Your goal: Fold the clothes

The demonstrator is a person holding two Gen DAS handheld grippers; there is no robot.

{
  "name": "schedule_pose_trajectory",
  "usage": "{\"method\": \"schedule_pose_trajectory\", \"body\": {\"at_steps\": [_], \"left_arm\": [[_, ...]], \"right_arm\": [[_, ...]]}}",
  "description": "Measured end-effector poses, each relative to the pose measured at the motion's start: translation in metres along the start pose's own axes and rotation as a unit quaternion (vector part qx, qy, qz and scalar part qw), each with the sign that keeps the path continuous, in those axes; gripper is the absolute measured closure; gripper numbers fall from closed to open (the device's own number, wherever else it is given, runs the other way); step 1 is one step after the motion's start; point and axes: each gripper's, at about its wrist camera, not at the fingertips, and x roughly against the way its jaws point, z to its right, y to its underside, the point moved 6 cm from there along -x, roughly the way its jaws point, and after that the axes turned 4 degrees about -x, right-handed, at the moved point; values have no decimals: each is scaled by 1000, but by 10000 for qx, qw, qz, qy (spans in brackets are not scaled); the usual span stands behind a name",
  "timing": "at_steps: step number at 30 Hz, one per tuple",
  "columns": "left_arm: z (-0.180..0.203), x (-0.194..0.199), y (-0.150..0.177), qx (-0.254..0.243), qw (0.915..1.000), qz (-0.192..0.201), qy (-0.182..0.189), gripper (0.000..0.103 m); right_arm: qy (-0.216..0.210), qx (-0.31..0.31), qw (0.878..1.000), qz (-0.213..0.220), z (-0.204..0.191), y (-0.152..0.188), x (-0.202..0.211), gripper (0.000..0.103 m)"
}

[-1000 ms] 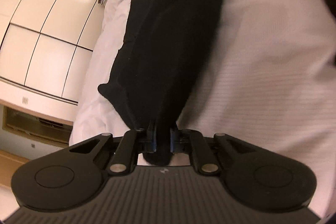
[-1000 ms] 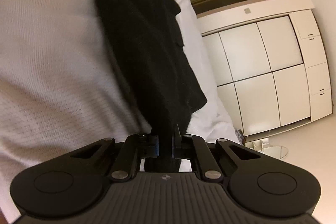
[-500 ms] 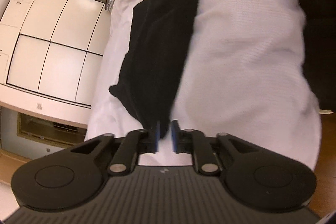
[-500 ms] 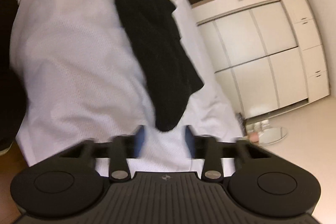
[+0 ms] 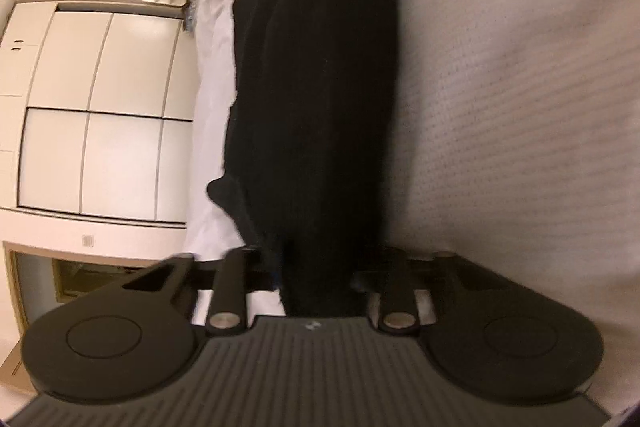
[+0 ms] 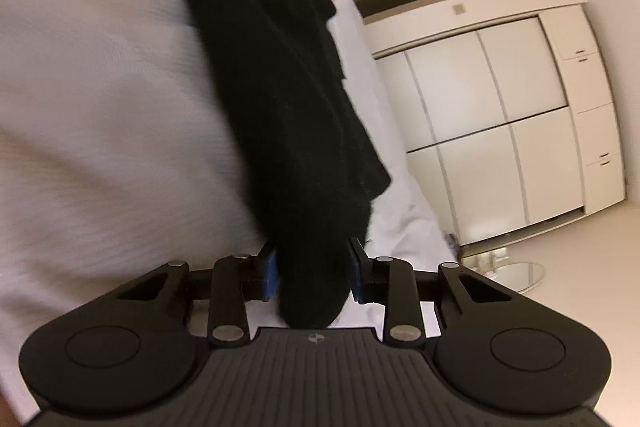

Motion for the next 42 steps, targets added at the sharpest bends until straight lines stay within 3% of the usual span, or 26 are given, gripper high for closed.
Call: {"method": "schedule_pose_trajectory", "body": {"at_steps": [3,8,12,18,24,27,29,33,38,42], "left_arm": [[-2,-2,3,131,9999,92,60,94],[-37,23,4,912,9950,260,302,95],[-57,59,4,1121,9924,384,346,95],[-30,138,10,1203,9897,483,604,95],[28,193,12,1338,9844,367,1083,93],[19,204,14,1395,9829,358,1147,92],[-11,203,17,1535,9780,451,1340,92],[-86,186,27,2067,9551,596,2039,92],[-184,123,37,2795,9158,590,2823,89],[-242,36,45,3518,8891,268,2916,78]], "right_arm": [[-17,124,9999,88,1,-2,-17,94],[-541,-286,9980,183,21,-3,-3,96],[-1018,-653,9923,256,47,-10,26,96],[-1333,-699,9881,302,64,-5,94,95],[-1905,-472,9806,23,26,10,167,95],[-2158,-345,9758,-108,9,15,186,95],[-2321,-359,9719,-163,17,10,189,94],[-3147,-612,9469,-261,74,-6,178,94],[-4467,-1546,8806,-345,170,-21,129,94],[-4876,-2338,8399,-467,235,-29,52,93]]}}
